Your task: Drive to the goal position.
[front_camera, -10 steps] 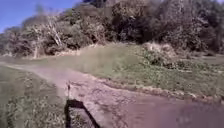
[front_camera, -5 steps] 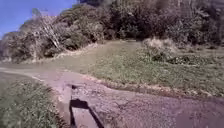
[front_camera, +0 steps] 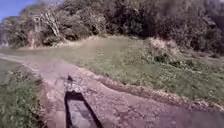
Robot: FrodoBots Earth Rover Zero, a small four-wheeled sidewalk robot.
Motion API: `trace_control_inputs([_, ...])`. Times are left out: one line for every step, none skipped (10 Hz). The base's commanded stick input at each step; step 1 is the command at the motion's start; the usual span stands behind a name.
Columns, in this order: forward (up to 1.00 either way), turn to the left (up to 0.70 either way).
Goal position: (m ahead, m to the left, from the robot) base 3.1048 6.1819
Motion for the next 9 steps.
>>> trace_control_inputs([0.5, 0.24])
trace_control_inputs([0.5, 0.41])
trace_control_inputs([0.5, 0.46])
trace_control_inputs([0.5, 0.49])
trace_control_inputs([0.5, 0.5])
trace_control_inputs([0.5, 0.5])
trace_control_inputs([0.5, 0.48])
trace_control_inputs([0.5, 0.43])
trace_control_inputs([0.5, 0.04])
